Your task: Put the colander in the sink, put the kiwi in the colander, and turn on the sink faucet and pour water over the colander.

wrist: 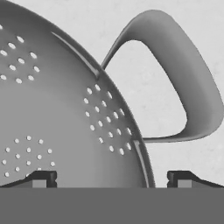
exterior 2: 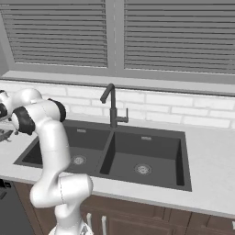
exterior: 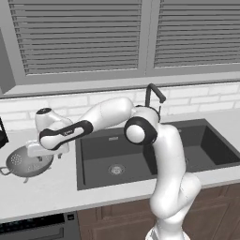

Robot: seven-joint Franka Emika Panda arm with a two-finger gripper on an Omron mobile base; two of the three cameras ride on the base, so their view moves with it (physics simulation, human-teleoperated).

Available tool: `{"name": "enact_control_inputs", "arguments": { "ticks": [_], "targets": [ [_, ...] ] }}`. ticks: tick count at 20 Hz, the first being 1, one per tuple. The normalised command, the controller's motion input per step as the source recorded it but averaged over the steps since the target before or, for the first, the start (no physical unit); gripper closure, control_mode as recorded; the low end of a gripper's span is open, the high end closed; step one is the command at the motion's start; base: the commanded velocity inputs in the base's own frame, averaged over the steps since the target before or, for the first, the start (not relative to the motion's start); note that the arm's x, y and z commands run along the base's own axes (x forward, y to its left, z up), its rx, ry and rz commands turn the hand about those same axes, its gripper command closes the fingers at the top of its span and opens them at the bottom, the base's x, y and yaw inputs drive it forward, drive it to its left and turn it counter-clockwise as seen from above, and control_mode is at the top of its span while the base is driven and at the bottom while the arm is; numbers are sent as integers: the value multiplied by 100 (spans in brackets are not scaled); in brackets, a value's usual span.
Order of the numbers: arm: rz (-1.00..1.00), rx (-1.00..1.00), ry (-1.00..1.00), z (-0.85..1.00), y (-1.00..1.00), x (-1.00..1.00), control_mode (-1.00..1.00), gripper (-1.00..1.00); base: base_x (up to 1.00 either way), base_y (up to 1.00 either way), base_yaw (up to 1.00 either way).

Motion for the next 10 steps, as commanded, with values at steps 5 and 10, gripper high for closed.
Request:
{"name": "enact_control_inputs", "arguments": {
  "ticks": [5, 10],
  "targets": [
    [0, 0, 0, -7, 0, 0, -100, 100, 0, 0, 0],
    [0, 0, 0, 0, 0, 0, -100, 100, 0, 0, 0]
  ]
}}
